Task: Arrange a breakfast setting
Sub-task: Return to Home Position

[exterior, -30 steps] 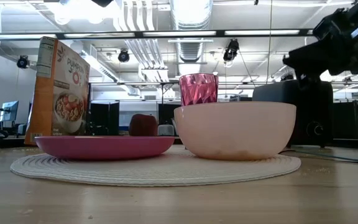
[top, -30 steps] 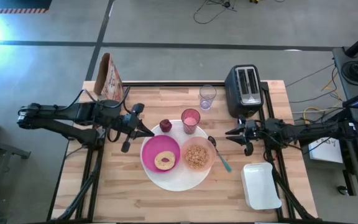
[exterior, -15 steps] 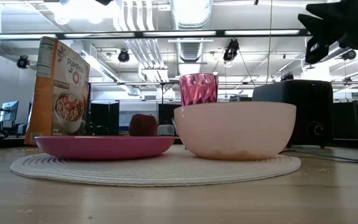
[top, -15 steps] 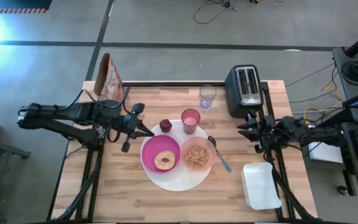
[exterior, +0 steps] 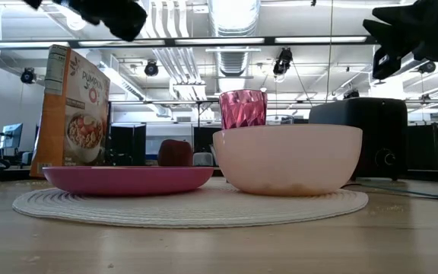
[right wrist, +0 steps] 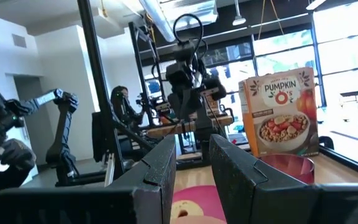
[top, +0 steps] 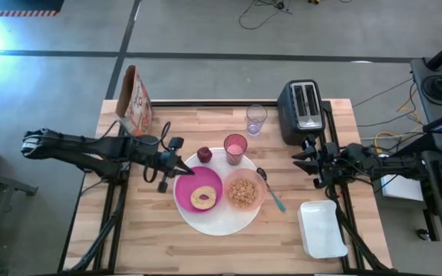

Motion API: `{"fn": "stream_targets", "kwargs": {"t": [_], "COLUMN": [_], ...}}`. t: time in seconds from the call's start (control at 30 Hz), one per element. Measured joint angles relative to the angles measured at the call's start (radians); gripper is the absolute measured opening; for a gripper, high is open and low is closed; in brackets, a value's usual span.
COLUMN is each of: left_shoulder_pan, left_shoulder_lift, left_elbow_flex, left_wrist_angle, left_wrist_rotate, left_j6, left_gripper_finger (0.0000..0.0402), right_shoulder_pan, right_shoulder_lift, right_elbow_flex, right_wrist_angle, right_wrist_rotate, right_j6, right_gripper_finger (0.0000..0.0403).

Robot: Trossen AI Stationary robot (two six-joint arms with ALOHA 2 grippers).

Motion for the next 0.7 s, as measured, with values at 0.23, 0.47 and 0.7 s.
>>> {"fn": "stream_targets", "kwargs": {"t": [0.23,0.47,0.7], "left_shoulder_pan": [0.001,0.029,0.061], "left_shoulder_lift": [-0.015,-0.11,-0.261], "left_elbow_flex": [-0.194,-0.37,-0.579], "left_wrist_angle": [0.252,0.356,0.604], "left_wrist_rotate": [-0.135,-0.158,-0.181], "left_j6": [-0.044,-0.057,-0.036], "left_gripper_finger": [0.0,0.0,0.0], "right_shoulder_pan": [0.0,0.0,0.0], "right_shoulder_lift": [0.0,0.0,0.0], "right_elbow_flex": [0.0,0.0,0.0], "right_wrist_angle": [-0.001,-0.002,-0.001], "right_wrist_rotate": [0.0,0.0,0.0], "right_j6": [0.0,0.0,0.0], "right_gripper_finger": [0.0089,0.0089,0.0089]}}
